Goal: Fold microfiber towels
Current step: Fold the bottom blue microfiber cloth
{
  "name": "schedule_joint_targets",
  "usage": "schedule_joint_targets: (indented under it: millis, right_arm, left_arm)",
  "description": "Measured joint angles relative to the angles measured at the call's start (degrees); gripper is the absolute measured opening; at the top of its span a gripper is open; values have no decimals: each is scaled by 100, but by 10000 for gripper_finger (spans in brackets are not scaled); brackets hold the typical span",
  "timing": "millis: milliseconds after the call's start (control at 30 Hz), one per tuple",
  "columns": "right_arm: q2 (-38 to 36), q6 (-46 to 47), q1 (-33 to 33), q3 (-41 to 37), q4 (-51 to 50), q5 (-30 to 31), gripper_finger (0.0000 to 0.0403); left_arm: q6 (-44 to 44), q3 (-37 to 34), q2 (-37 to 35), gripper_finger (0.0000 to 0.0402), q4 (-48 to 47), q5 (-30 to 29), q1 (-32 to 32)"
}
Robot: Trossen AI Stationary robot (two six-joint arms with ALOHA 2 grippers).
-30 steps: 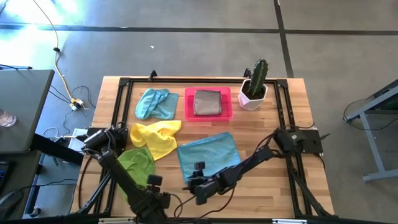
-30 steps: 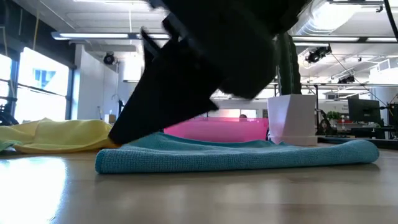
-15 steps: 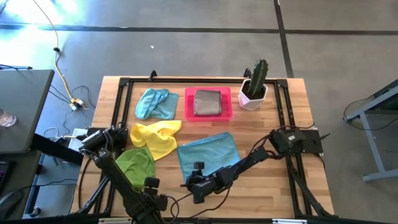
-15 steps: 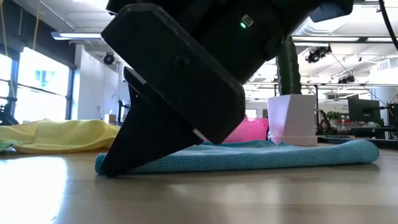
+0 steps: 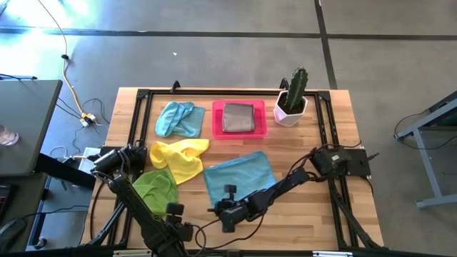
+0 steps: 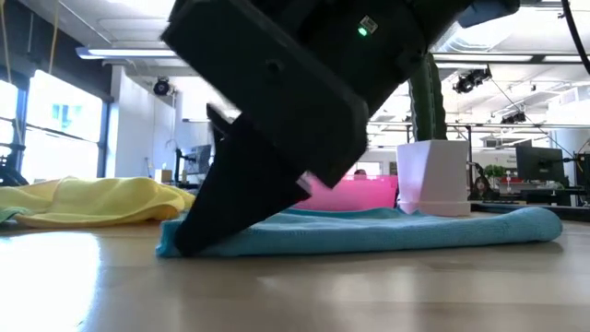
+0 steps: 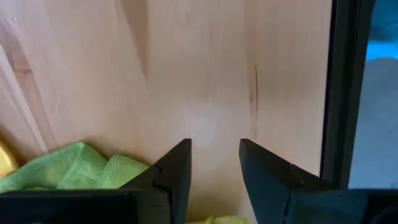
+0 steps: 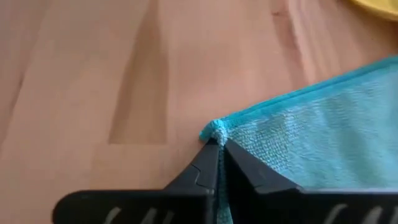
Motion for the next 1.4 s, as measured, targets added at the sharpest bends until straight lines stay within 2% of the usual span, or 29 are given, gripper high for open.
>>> schedule_joint_targets:
  millis: [133, 300, 667, 900, 1167, 1400]
  right_arm:
    - [-360, 426, 97, 1, -402, 475, 3]
    - [-686, 1294, 223, -4, -1466, 1466, 2]
    - [-805, 4435, 259, -4, -4814, 2543, 1]
    - [-853, 5719, 344, -4, -6333, 2394, 0]
    - [-859, 7074, 454, -4, -7740, 1793, 0]
    - [-872, 7379, 484, -36, -7745, 1075, 0]
  left_arm:
    - [9, 0, 0, 126, 24, -71, 0]
    - [63, 0, 0, 126, 39, -145, 3]
    - [405, 2, 0, 126, 63, -288, 114]
    - [748, 0, 0, 126, 71, -352, 284]
    - [1057, 0, 0, 126, 97, -350, 441]
    - [1167, 0, 0, 126, 132, -348, 509]
